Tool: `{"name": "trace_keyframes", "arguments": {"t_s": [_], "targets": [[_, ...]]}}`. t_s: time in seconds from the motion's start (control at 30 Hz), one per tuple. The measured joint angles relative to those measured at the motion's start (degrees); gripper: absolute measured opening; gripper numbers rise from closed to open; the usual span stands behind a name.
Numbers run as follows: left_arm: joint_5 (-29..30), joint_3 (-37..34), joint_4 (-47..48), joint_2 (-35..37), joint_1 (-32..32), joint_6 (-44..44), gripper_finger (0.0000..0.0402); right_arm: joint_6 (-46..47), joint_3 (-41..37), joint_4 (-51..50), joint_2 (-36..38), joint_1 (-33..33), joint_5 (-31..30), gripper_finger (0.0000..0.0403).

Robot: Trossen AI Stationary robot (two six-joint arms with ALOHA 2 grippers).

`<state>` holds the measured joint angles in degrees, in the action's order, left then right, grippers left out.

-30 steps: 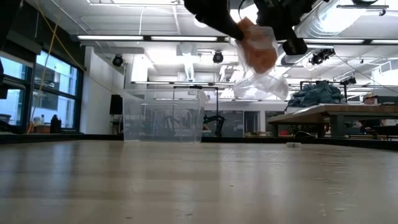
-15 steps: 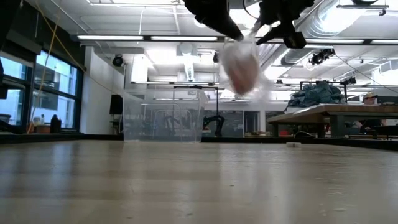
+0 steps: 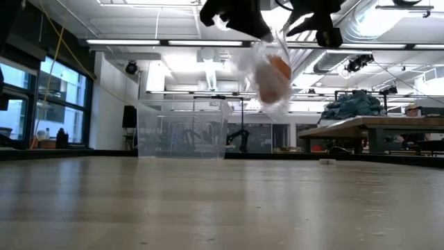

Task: Roll bandage
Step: Put the orange bandage in the transparent zip bag

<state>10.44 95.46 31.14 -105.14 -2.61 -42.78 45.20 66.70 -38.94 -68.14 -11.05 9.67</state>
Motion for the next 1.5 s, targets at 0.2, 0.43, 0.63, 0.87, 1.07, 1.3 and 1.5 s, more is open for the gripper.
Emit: {"name": "trace_keyframes", "arguments": {"t_s": [0.2,0.43,0.63,0.87,1.07,1.3,1.5], "targets": [[0.3,0.0,-3.1,0.0,-2.1,-5.3,0.0000,0.0,0.0,1.1,-1.3,-0.6,-1.2,0.0003],[5.6,0.0,-6.7,0.0,-3.6,-9.4,0.0000,-0.2,0.0,3.5,-3.3,-0.6,0.7,0.0000],[6.2,0.0,-6.6,0.0,-3.7,-10.9,0.0000,-0.2,0.0,3.0,-3.2,-0.3,1.1,0.0000],[9.8,-0.1,-5.3,0.7,-4.4,-10.2,0.0000,-2.2,0.0,2.1,-1.3,-1.9,-1.0,0.0000],[9.2,0.0,-7.3,2.3,-4.7,-8.4,0.0000,0.1,0.0,4.3,-0.5,-4.7,1.3,0.0000],[9.1,0.0,-10.5,2.3,-5.0,-11.7,0.0000,2.1,0.0,6.5,-3.5,-4.2,5.4,0.0000],[11.4,0.0,-9.4,2.4,-4.4,-12.8,0.0000,2.6,0.0,8.0,-4.1,-3.1,8.3,0.0000]]}}
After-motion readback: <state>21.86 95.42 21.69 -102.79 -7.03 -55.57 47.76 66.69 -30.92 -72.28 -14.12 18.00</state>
